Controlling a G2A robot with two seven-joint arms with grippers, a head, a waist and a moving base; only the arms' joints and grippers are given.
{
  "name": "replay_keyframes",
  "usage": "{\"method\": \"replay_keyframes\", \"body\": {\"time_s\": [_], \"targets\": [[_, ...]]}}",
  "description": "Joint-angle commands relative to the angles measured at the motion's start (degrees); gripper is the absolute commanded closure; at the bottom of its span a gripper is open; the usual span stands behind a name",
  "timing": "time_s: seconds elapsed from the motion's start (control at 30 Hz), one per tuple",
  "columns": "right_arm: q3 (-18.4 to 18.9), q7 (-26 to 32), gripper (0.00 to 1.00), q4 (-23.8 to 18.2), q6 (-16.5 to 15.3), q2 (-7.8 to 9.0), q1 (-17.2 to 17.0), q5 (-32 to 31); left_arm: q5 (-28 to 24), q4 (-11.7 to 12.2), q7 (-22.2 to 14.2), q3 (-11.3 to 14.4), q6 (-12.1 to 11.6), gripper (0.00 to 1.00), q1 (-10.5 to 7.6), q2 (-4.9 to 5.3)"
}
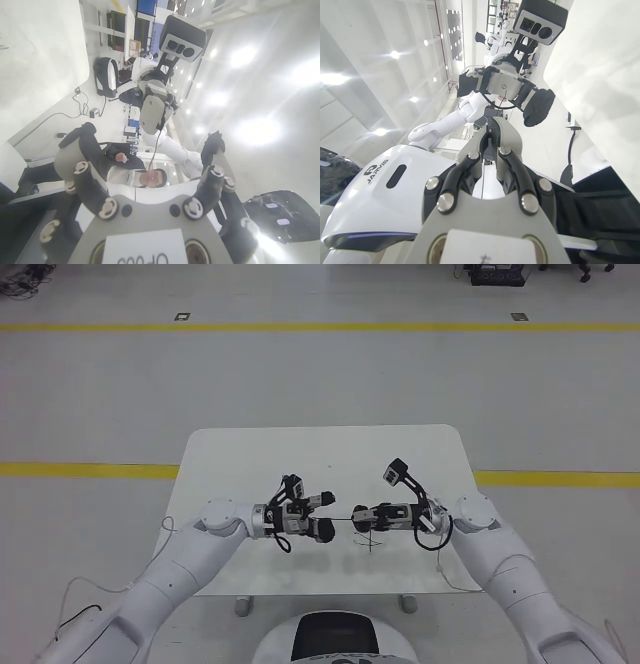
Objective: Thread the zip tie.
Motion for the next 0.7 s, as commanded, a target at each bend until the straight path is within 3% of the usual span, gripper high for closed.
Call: {"method": "replay_keyframes", "body": {"time_s": [0.0,0.1,0.3,0.47,0.67], "targets": [[-0.19,0.45,1.0,0.32,-0.2,-0.05,0.23,0.62,0.78,-0.38,0.99,0.08,-1.01,0.0,0.19,-0.08],[-0.37,0.77,1.0,0.59,-0.47,-0.1,0.48,1.02,1.37,-0.6,1.25,0.07,-2.66,0.0,0.35,-0.18],[-0.44,-0.03,1.0,0.29,-0.31,-0.11,0.29,0.82,1.37,-0.6,1.25,0.07,-2.66,0.0,0.35,-0.18],[-0.86,-1.81,1.0,-1.64,0.24,-0.01,-0.64,-0.16,2.3,-2.6,2.81,0.16,-2.06,0.0,1.33,-0.14],[-0.98,-2.74,1.0,-1.84,0.0,0.09,-0.85,-0.49,1.89,-2.95,2.16,-0.22,-1.73,0.0,1.68,-0.09]]}}
